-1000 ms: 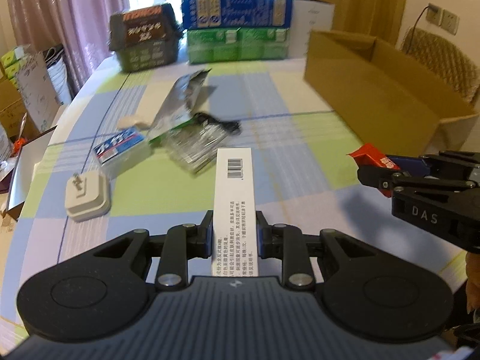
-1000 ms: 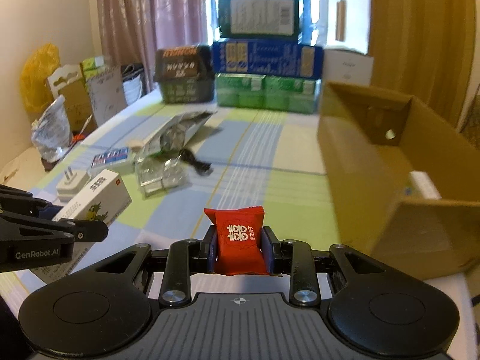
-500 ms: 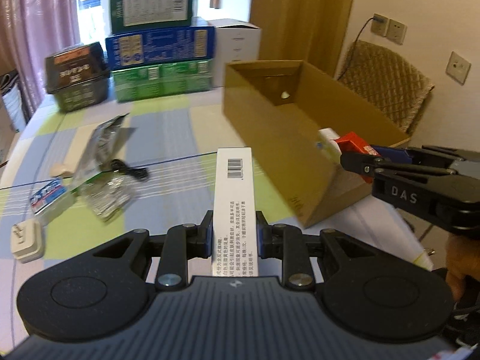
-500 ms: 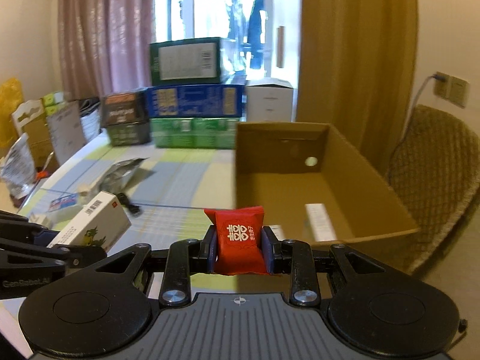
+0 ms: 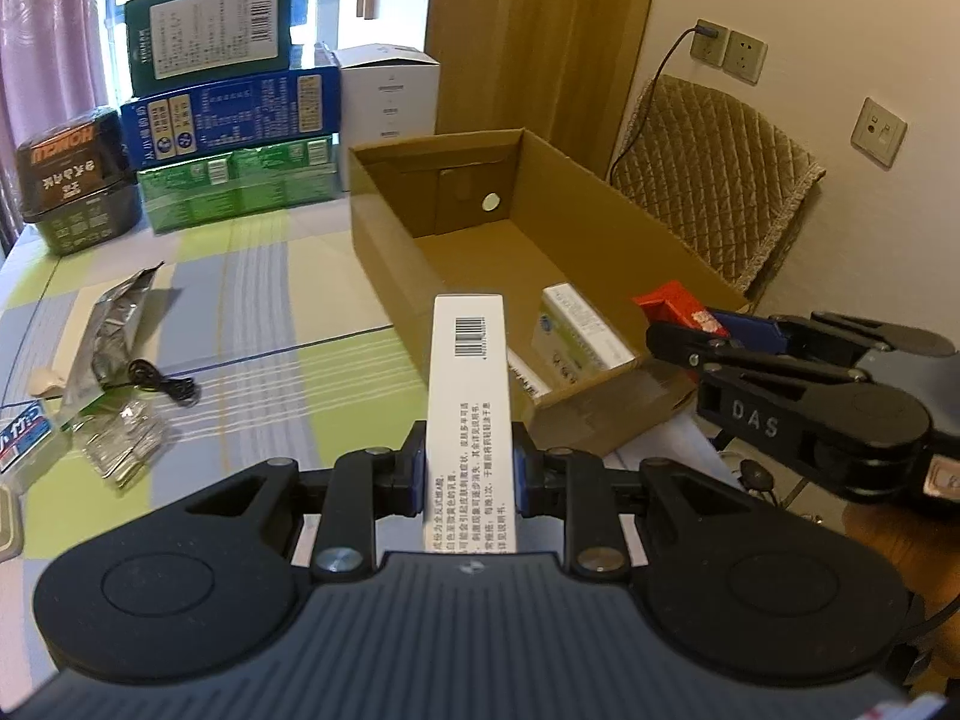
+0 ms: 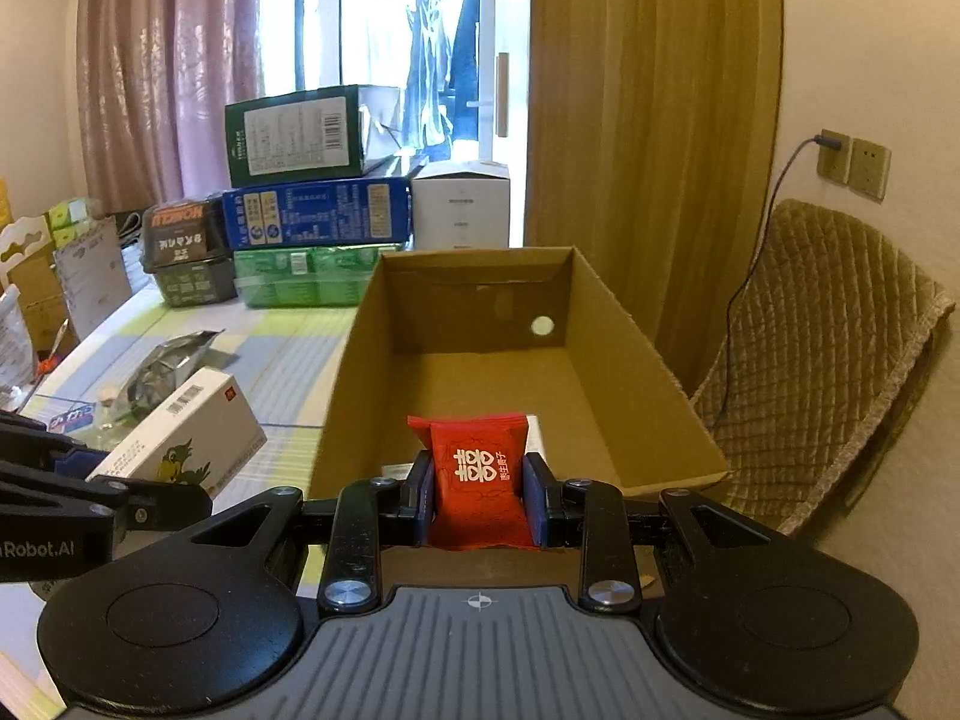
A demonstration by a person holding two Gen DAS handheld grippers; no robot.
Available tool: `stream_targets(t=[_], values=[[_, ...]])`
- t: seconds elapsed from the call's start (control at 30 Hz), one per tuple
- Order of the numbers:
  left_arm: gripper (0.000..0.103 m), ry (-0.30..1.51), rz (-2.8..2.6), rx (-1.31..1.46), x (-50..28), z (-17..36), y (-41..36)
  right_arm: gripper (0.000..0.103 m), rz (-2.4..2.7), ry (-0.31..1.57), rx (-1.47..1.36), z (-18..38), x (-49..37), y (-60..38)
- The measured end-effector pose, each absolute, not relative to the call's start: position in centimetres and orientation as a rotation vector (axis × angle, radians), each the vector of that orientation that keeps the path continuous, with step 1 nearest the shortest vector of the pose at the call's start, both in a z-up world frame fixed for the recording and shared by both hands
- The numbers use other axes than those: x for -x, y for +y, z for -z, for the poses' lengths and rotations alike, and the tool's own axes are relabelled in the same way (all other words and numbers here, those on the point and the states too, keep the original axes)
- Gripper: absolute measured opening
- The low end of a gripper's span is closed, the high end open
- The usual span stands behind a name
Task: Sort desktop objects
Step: 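Carry the white box with the left tool while the right carries the red sachet to the cardboard box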
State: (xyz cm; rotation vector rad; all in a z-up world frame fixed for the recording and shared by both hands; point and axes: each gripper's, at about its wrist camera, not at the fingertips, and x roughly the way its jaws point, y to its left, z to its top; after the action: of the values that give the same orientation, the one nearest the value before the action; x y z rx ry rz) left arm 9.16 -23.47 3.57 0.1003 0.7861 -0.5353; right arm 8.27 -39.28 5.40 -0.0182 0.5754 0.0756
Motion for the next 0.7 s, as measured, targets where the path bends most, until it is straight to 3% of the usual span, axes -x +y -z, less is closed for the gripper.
stream_targets(t=[0.7], values=[[0.022, 0.794, 0.566, -0.075, -13.8, -4.9, -30.0, 0.027, -0.061, 0.556, -0.006, -6.6, -12.2, -44.4]])
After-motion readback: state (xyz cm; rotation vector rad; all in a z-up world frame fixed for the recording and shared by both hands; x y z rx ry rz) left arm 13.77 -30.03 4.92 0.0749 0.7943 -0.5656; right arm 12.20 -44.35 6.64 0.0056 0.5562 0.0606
